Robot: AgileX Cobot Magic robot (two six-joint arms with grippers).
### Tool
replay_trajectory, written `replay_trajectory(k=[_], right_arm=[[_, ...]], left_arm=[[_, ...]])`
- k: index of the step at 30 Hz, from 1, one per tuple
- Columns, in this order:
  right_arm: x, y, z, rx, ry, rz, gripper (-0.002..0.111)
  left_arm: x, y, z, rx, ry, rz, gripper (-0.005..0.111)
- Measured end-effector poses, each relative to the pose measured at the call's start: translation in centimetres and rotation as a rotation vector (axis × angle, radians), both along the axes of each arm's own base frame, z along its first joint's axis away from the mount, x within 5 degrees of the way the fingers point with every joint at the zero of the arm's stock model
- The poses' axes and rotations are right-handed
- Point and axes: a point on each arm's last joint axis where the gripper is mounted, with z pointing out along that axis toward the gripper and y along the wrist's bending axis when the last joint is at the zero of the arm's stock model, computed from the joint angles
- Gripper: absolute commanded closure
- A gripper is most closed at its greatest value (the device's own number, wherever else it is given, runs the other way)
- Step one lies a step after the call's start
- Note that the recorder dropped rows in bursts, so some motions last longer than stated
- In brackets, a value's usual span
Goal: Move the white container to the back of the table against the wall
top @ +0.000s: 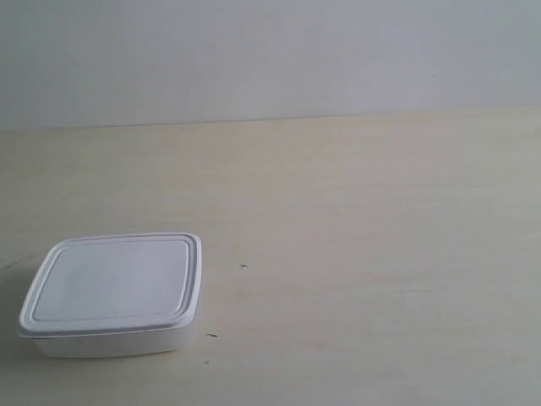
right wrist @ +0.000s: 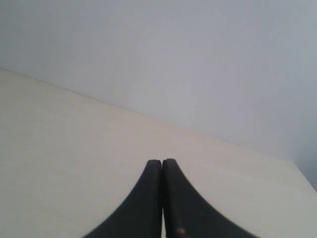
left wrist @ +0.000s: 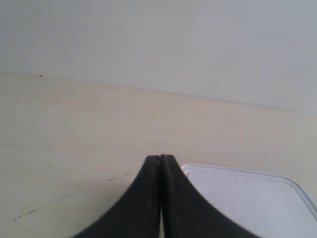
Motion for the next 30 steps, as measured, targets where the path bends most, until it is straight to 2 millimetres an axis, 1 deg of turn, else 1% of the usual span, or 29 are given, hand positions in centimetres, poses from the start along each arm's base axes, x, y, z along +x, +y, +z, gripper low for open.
replay_trajectory(k=[1, 2, 3, 4, 5, 7, 10, 13, 15, 18, 20, 22, 24, 27, 30], right_arm=[[0.0, 0.0, 0.1, 0.016, -0.006, 0.001, 0.108], [0.0, 0.1, 0.2, 0.088, -0.011, 0.002, 0.108], [0.0, 0.1, 0.3, 0.125, -0.009, 0.003, 0.108], [0.0, 0.1, 0.3, 0.221, -0.002, 0.004, 0.108], [0.0, 0.2, 0.3, 0.256, 0.004, 0.004, 0.108], [0.0, 0.2, 0.6, 0.386, 0.000, 0.005, 0.108], [0.0, 0.1, 1.0, 0.588, -0.008, 0.006, 0.108], [0.0, 0.1, 1.1, 0.820, 0.017, 0.007, 0.108], [0.0, 0.1, 1.2, 0.935, 0.036, 0.008, 0.108], [0.0, 0.2, 1.0, 0.974, 0.062, 0.005, 0.108], [0.0, 0.3, 0.8, 0.987, 0.090, 0.003, 0.108], [-0.1, 0.4, 1.2, 0.987, 0.111, 0.006, 0.108], [0.0, 0.5, 2.1, 0.982, 0.135, 0.006, 0.108], [0.5, 0.7, 4.0, 0.927, 0.208, -0.012, 0.108], [1.7, 1.0, 6.0, 0.832, 0.316, -0.050, 0.108]], left_arm=[[0.0, 0.0, 0.0, -0.012, -0.005, 0.001, 0.107], [0.0, 0.0, 0.2, -0.040, -0.030, 0.007, 0.107], [0.0, 0.0, 0.3, -0.063, -0.045, 0.011, 0.107], [0.1, 0.1, 0.6, -0.137, -0.086, 0.021, 0.107], [0.1, 0.1, 0.8, -0.183, -0.107, 0.027, 0.107], [0.1, 0.2, 1.3, -0.367, -0.185, 0.050, 0.107], [0.1, 0.2, 1.4, -0.544, -0.222, 0.056, 0.107], [0.1, 0.2, 1.5, -0.628, -0.236, 0.056, 0.107], [0.1, 0.2, 1.5, -0.642, -0.236, 0.055, 0.107], [0.0, -0.3, 1.9, -0.585, -0.194, 0.009, 0.107], [-0.1, -0.7, 2.7, -0.567, -0.171, -0.028, 0.107], [0.1, -0.9, 3.6, -0.564, -0.140, -0.045, 0.107], [0.7, -0.8, 4.6, -0.552, -0.098, -0.046, 0.107], [2.0, -0.7, 6.5, -0.482, 0.001, -0.051, 0.107], [3.8, -0.6, 8.7, -0.377, 0.130, -0.075, 0.107]])
